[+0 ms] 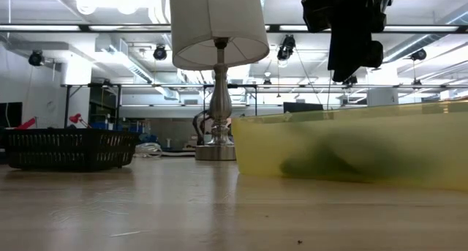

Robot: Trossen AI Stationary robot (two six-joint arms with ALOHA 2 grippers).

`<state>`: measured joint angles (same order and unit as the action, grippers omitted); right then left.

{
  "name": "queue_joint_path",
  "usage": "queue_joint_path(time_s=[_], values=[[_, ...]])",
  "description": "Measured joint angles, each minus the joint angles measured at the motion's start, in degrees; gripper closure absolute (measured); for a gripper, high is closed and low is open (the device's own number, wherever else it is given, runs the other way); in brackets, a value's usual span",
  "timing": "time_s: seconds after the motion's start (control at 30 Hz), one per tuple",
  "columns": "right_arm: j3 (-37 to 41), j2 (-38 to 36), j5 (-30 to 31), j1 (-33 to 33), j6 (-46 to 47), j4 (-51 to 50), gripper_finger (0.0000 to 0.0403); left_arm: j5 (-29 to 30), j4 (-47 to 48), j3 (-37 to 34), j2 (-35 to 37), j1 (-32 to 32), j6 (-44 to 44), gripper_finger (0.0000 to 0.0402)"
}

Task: Pick and place items into bin
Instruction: Put the left white card reader box into the black bin

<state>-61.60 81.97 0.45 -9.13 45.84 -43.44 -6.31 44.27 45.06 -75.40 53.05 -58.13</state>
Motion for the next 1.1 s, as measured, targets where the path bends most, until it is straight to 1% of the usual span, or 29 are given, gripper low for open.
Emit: queue_joint_path(time_s=[0.17, 0.27, 0.4, 0.57, 0.7, 0.9, 1.0, 1.1], values=[[0.0, 0.0, 0.1, -0.02, 0.01, 0.0, 0.026, 0.05, -0.25, -0.11, -4.15, 1.5, -0.07, 0.0237], [0.0, 0.0, 0.17, -0.02, 0.0, 0.0, 0.0264, 0.25, -0.28, -0.16, -5.64, 1.54, -0.07, 0.0237], [0.0, -0.02, 0.19, -0.02, 0.02, 0.0, 0.0269, 2.43, -0.18, -0.26, -7.48, 1.54, -0.11, 0.0237], [0.0, -0.04, 0.19, -0.02, 0.02, -0.03, 0.0271, 2.3, -0.52, -0.28, -9.25, 1.54, -0.11, 0.0237], [0.0, -0.04, 0.19, -0.02, 0.02, -0.03, 0.0269, 2.18, -0.72, -0.24, -10.21, 1.54, -1.55, 0.0237], [0.02, -0.04, 0.24, -0.02, -0.85, 0.02, 0.0275, 2.29, -1.09, -0.52, -11.4, 1.54, -0.25, 0.0237], [0.01, -0.04, 0.92, -0.02, -0.87, 0.03, 0.0277, 2.16, -3.94, -1.87, -11.4, 1.54, -0.02, 0.0238], [0.02, -0.04, 1.27, 0.0, -0.9, 0.02, 0.0277, 2.2, -6.23, -3.83, -10.86, 1.54, -0.77, 0.0251]])
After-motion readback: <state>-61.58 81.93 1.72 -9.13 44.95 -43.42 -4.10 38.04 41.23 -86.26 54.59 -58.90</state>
